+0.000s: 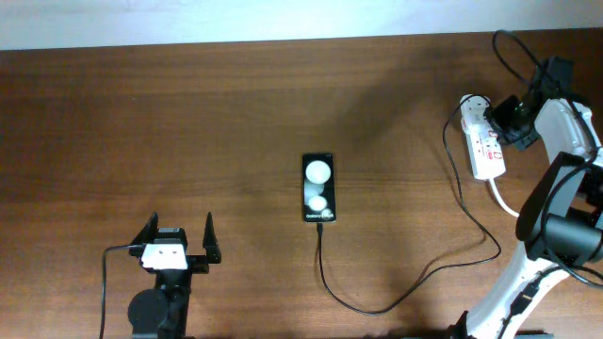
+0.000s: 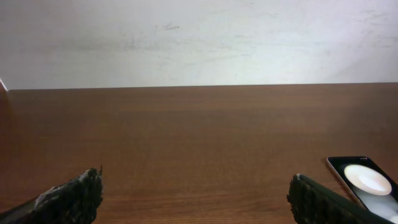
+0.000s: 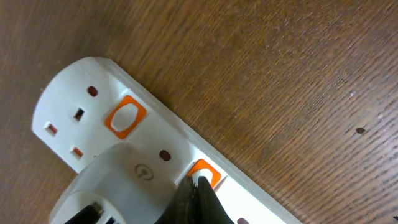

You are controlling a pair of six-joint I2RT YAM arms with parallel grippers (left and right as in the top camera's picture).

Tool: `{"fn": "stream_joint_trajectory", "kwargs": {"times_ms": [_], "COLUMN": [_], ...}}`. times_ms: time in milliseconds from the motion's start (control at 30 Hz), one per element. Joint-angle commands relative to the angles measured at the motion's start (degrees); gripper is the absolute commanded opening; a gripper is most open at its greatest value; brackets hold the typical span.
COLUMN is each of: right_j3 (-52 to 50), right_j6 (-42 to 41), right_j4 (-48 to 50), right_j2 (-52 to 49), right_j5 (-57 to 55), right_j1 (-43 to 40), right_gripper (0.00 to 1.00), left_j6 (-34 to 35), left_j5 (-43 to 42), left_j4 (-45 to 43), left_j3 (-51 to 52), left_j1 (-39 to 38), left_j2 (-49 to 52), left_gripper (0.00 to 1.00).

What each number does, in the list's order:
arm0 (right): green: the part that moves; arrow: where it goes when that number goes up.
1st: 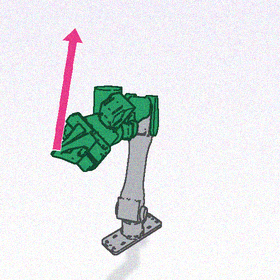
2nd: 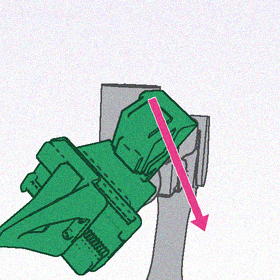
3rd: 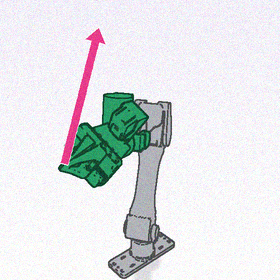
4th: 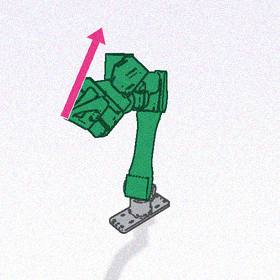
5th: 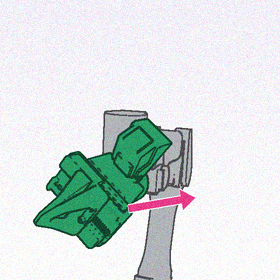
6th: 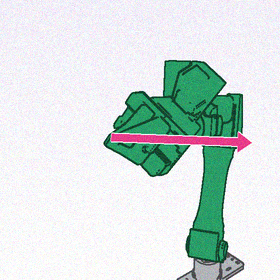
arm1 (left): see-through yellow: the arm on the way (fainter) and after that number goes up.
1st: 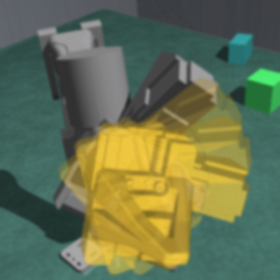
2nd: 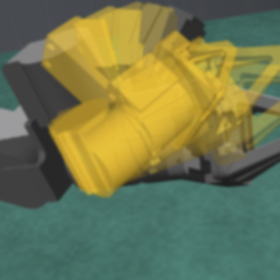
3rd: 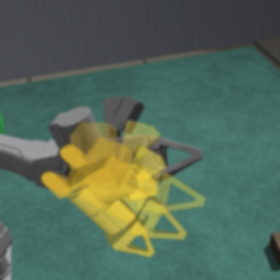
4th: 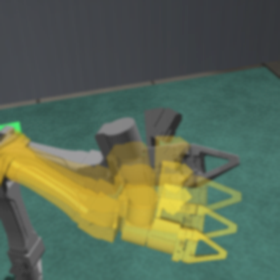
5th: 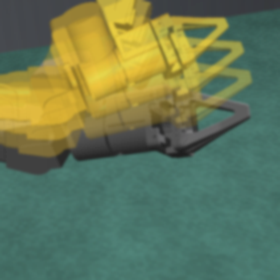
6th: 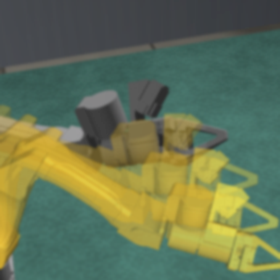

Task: Plug charger to phone and switch on socket

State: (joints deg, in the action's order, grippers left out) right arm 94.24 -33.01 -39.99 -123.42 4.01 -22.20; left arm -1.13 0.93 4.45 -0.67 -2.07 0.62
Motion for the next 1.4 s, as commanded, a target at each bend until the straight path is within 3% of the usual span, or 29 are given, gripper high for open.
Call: {"fn": "stream_joint_trajectory", "kwargs": {"times_ms": [0,233,667,900,1000,1067,1167,1267,1300,1333,1367], "right_j3": [0.55,0.48,-1.7,-1.68,-1.68,-1.68,-1.68,-1.68,-1.68,-1.68,-1.68], "right_j6": [0.24,1.31,1.29,-4.11,-4.96,-1.51,6.49,7.54,7.54,7.52,7.52], "right_j4": [0.33,-2.78,-4.17,-18.21,-21.42,-22.36,-22.91,-23.67,-23.78,-24.46,-26.05], "right_j2": [-3.23,-6.21,-6.29,-2.6,11.56,24.94,42.29,56.35,59.34,62.07,65.61], "right_j5": [0.11,1.79,-2.12,-10.58,-12.46,-5.44,3.87,3.96,3.96,3.98,4.0], "right_j1": [1.66,8.74,9.05,1.22,-2.99,-2.32,2.71,8.98,9.44,9.44,9.44], "right_gripper": [0.04,0.04,0.04,0.04,0.04,0.04,0.04,0.04,0.08,0.26,0.68], "left_j6": [-0.9,-0.9,-0.9,-0.9,-0.9,-0.9,-0.9,-0.9,-0.9,-0.9,-0.9], "left_j5": [0.35,0.35,0.35,0.35,0.35,0.35,0.35,0.35,0.35,0.35,0.35], "left_j4": [0.28,0.28,0.28,0.28,0.28,0.28,0.28,0.28,0.28,0.28,0.28], "left_j3": [0.2,0.2,0.2,0.2,0.2,0.2,0.2,0.2,0.2,0.2,0.2], "left_j1": [0.37,0.37,0.37,0.37,0.37,0.37,0.37,0.37,0.37,0.37,0.37], "left_j2": [-0.33,-0.33,-0.33,-0.33,-0.33,-0.33,-0.33,-0.33,-0.33,-0.33,-0.33], "left_gripper": [0.99,0.99,0.99,0.99,0.99,0.99,0.99,0.99,0.99,0.99,0.99]}}
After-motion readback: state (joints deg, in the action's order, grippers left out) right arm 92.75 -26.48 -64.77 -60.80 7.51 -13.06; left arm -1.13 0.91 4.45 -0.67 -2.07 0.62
